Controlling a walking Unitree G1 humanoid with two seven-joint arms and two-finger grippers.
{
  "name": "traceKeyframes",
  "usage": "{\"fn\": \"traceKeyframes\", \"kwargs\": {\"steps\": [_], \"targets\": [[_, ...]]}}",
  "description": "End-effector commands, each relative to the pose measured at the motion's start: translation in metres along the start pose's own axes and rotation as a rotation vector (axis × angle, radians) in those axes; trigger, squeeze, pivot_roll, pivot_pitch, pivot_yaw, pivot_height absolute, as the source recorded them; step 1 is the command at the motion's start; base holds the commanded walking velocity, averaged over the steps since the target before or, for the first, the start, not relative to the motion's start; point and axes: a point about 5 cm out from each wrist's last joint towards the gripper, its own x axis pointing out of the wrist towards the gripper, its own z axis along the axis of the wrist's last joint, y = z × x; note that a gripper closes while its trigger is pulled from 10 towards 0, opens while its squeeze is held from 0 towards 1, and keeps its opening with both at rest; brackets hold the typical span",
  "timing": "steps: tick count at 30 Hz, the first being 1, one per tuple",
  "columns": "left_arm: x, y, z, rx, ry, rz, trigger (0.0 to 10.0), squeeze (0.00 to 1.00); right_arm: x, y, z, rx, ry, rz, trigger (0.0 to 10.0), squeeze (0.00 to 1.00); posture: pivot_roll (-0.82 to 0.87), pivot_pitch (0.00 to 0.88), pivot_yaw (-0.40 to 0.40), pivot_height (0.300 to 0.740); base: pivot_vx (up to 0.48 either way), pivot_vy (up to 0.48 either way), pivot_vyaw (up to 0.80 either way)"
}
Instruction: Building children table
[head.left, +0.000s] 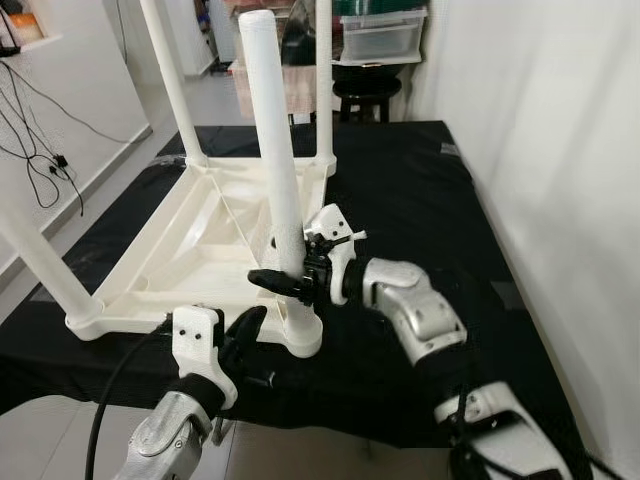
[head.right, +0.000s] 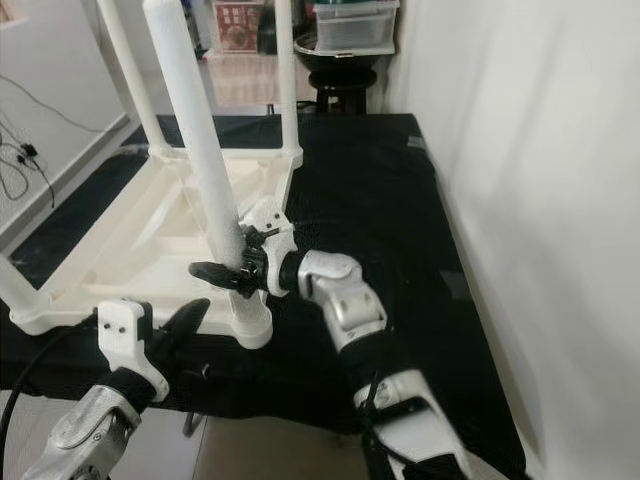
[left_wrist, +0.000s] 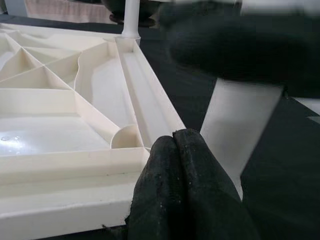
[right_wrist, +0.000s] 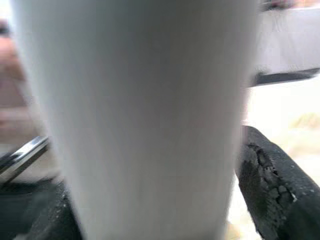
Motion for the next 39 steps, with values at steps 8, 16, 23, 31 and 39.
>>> {"fn": "traceKeyframes", "kwargs": {"steps": [8,16,23,31,39], "targets": [[-0.001,0.002,-0.006,-0.004,0.022,0.002,10.0,0.00,0.002,-0.001,-0.012,0.094,0.018,0.135,0.0,0.00,0.01,0.000,0.019,0.740,0.000,0.000,0.00],[-0.002,0.000,-0.006,-0.008,0.022,0.001,10.0,0.00,-0.007,-0.002,-0.021,0.093,0.009,0.135,0.0,0.00,0.01,0.000,0.019,0.740,0.000,0.000,0.00],[-0.003,0.000,-0.005,-0.010,0.020,0.000,10.0,0.00,-0.002,0.014,-0.062,0.253,0.144,-0.589,0.0,0.00,0.00,0.026,0.019,0.740,0.000,0.000,0.00],[-0.001,0.001,-0.005,-0.005,0.029,-0.010,10.0,0.00,-0.008,0.004,-0.062,0.235,0.127,-0.647,0.0,0.00,-0.02,0.015,0.036,0.740,0.000,0.000,0.00],[-0.001,0.002,-0.004,-0.002,0.022,0.001,10.0,0.00,0.008,0.005,-0.029,0.221,0.020,-0.480,10.0,1.00,-0.01,0.008,0.032,0.740,0.000,0.000,0.00]]}}
